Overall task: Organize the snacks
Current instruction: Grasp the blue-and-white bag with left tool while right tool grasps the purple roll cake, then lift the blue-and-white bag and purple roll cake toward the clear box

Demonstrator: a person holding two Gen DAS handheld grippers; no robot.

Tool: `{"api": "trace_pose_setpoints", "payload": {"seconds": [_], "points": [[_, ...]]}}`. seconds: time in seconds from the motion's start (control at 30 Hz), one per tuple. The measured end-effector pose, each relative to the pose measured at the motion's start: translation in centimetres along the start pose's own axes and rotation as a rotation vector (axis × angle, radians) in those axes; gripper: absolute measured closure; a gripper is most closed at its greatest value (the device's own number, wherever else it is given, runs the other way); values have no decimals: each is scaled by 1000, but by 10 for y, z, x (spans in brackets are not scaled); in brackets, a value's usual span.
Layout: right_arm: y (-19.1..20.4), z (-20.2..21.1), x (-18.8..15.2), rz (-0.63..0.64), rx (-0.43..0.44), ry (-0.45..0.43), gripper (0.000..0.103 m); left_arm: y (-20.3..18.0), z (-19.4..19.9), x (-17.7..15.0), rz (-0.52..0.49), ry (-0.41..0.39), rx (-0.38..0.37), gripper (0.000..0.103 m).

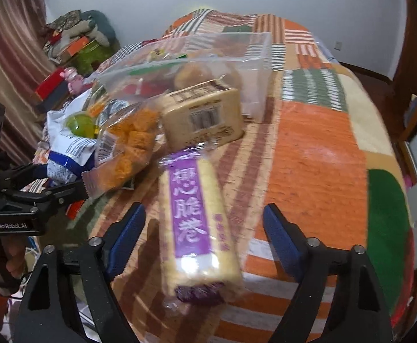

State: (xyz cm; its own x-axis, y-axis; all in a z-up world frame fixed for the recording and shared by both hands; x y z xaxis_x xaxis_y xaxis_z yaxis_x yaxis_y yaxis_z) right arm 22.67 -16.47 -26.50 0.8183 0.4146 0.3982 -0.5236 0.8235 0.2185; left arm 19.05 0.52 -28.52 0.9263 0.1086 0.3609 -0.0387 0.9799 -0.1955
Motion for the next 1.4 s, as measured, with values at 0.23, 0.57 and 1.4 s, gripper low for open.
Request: {"api": "trace_pose_setpoints", "payload": {"seconds": [0.23, 0.57, 1.4], "points": [[8, -3, -2, 71, -11, 9, 60, 4, 3, 2, 8, -33, -18, 27], [1, 12, -1, 40, -10, -15, 61, 8, 22, 5, 12, -85, -28, 33], [-1, 77, 80, 47, -29, -256, 61, 0, 102, 73, -22, -306, -25, 34]]}}
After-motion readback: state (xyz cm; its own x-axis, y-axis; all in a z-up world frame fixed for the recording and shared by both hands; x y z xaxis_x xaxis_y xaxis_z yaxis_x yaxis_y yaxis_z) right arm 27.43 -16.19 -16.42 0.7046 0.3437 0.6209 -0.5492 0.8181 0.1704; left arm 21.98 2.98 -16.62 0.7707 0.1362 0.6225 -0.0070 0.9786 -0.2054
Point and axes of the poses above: each gripper's, at about its wrist camera, not at the fingertips, and z roughly against the way its jaws point, y to its left, x to its top, the point moved 10 cm from there along -z, roughly the way its jaws point, and after that the axes turned 10 degrees about y, right-handed, at the moved point
